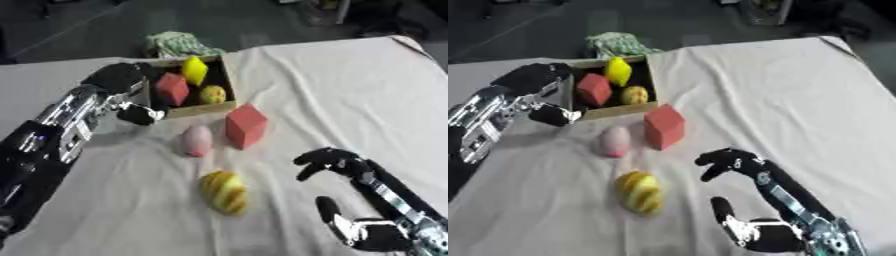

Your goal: Pick up objects on the table and place them in the box.

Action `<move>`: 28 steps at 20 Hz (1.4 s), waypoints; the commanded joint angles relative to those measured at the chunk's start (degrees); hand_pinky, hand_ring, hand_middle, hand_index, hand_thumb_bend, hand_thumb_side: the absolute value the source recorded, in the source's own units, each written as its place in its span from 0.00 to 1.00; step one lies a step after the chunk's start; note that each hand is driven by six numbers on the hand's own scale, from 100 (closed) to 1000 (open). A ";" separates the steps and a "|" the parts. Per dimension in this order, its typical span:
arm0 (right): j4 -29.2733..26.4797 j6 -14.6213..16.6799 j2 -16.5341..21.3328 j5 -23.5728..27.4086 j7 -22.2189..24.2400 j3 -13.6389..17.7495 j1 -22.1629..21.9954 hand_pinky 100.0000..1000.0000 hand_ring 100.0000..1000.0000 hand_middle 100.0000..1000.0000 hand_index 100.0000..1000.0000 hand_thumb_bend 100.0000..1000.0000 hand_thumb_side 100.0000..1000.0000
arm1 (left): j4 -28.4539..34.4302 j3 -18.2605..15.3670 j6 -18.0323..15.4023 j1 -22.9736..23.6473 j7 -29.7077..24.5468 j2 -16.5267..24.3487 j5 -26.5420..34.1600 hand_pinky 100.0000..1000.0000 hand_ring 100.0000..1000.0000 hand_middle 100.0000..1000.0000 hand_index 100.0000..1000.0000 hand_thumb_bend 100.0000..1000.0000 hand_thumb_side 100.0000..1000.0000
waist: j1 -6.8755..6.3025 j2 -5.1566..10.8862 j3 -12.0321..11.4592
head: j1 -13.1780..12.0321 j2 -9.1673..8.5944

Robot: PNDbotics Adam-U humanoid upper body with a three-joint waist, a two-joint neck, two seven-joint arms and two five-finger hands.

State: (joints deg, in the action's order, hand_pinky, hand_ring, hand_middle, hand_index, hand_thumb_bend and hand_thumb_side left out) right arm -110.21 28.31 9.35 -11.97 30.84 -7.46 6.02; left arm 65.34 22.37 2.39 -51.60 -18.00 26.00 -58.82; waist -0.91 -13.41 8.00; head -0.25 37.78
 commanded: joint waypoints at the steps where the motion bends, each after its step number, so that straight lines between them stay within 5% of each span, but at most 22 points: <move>1: -0.61 0.02 0.30 -0.07 -0.03 0.21 0.43 0.66 0.65 0.76 0.90 0.00 0.37 | 1.74 -0.76 -0.42 -1.14 0.34 1.17 1.10 0.85 0.82 0.85 0.99 0.15 0.51 | 0.08 0.92 -0.03 | 0.37 -0.02; 7: -0.60 -0.01 0.55 -0.32 -0.23 0.38 0.32 0.66 0.65 0.76 0.90 0.00 0.37 | 9.79 1.65 -4.26 -1.81 -1.92 4.84 6.56 0.87 0.83 0.84 0.98 0.18 0.40 | -0.26 1.03 -0.23 | 0.79 0.03; 10: -0.59 -0.02 0.74 -0.45 -0.33 0.50 0.27 0.66 0.65 0.76 0.90 0.00 0.37 | 14.29 5.20 -7.00 -2.21 -2.96 7.48 9.33 0.87 0.84 0.85 0.96 0.37 0.28 | -0.51 1.10 -0.32 | 1.05 0.02; 16: -0.62 0.03 0.98 -0.48 -0.37 0.44 0.39 0.66 0.65 0.76 0.90 0.00 0.37 | 23.40 11.15 -12.66 -0.38 -8.01 12.33 10.54 0.86 0.84 0.84 0.94 0.52 0.39 | -0.75 1.19 -0.24 | 1.38 -0.34; 24: -0.64 -0.01 0.81 -0.38 -0.35 0.39 0.45 0.66 0.65 0.76 0.90 0.00 0.37 | 22.25 10.03 -19.88 -0.16 -15.73 9.88 5.68 0.85 0.82 0.82 0.92 0.44 0.38 | -0.58 1.07 -0.05 | 1.32 -0.11; 28: -0.65 0.00 0.71 -0.29 -0.28 0.32 0.48 0.66 0.65 0.76 0.90 0.00 0.37 | 20.75 8.55 -19.15 -0.74 -18.72 7.56 5.32 0.85 0.81 0.81 0.91 0.38 0.35 | -0.43 1.07 -0.06 | 1.26 -0.07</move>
State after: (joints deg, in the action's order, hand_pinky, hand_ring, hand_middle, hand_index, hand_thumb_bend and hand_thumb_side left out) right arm -110.20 28.27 9.40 -12.30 30.71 -7.40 6.03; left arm 86.08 32.20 -16.82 -51.01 -35.79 33.39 -53.07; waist -1.47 -13.34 7.89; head 1.03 37.77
